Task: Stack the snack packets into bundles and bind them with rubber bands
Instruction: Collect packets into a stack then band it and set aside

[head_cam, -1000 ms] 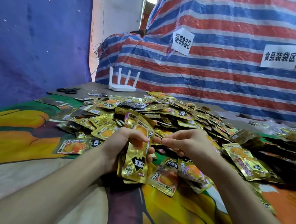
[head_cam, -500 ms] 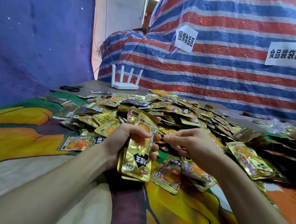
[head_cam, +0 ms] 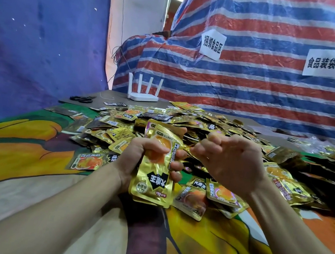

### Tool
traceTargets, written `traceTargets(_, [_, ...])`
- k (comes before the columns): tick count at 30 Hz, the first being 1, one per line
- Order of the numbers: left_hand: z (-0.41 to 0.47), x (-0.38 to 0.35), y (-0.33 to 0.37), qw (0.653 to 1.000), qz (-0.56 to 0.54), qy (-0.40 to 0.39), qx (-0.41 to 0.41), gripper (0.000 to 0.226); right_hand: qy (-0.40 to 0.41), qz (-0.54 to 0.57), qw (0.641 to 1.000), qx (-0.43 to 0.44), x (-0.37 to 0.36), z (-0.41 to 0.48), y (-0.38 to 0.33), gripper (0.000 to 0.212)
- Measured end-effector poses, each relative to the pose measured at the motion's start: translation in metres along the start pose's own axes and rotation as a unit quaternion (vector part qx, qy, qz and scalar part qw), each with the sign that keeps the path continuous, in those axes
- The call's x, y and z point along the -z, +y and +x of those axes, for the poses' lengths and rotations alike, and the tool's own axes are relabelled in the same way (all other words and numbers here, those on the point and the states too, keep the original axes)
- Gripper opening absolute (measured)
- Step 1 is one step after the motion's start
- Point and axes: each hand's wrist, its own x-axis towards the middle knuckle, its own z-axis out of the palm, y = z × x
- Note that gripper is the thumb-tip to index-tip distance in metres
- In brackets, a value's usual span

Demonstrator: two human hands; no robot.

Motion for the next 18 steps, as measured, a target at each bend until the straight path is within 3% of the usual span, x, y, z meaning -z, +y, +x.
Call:
traceTargets(4, [0.000, -0.003, 0.000, 1.000, -0.005, -0.004, -0.012, 0.023, 0.031, 0.019, 0.999, 0.027, -0.006, 0.003, 0.003, 0.033])
traceTargets(8, [0.005, 0.000, -0.004, 0.999, -0.010, 0.033, -0.038, 0.027, 0.083, -0.135, 0.987, 0.000, -0.010, 0.007, 0.012, 0.043])
traceTargets(11, [0.010, 0.006, -0.003, 0.978, 0.049, 0.197, -0.045, 0.036, 0.143, -0.274, 0.951, 0.009, -0.013, 0.008, 0.019, 0.055])
traceTargets(15, [0.015, 0.010, -0.004, 0.913, 0.052, 0.390, -0.112, 0.009, 0.183, -0.345, 0.920, 0.006, -0.019, 0.010, 0.028, 0.045])
traceTargets(18, [0.018, 0.011, 0.000, 0.856, 0.037, 0.463, -0.225, 0.033, 0.176, -0.370, 0.912, -0.007, -0.028, 0.015, 0.042, 0.038])
